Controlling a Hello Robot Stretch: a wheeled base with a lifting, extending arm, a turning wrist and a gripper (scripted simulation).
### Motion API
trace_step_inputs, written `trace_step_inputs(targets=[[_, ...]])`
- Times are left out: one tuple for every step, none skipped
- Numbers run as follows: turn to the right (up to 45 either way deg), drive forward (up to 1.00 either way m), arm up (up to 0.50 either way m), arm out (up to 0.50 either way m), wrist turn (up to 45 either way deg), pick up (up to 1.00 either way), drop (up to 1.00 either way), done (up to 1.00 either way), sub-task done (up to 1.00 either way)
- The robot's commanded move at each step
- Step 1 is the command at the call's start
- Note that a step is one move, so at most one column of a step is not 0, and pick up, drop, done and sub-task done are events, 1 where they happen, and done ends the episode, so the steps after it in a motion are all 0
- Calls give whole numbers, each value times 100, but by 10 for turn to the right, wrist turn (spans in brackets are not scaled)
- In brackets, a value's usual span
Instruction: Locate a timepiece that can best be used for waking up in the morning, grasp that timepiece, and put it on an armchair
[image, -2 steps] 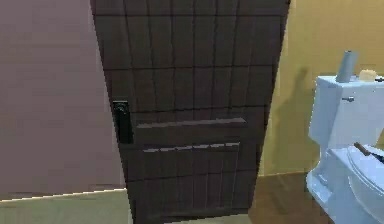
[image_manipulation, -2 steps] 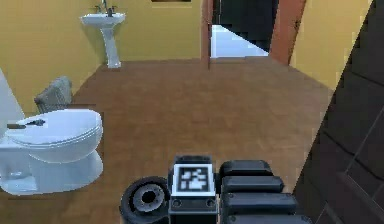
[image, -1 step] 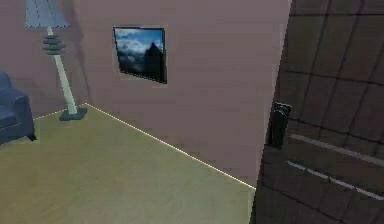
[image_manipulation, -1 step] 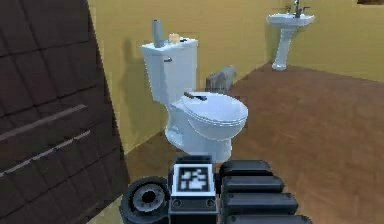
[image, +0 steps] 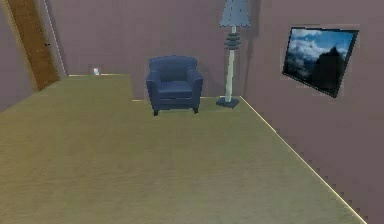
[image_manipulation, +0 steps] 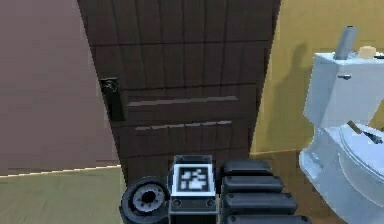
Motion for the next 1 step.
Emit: trace_step_inputs(targets=[[-30,0,0,0,0,0,0,0,0]])
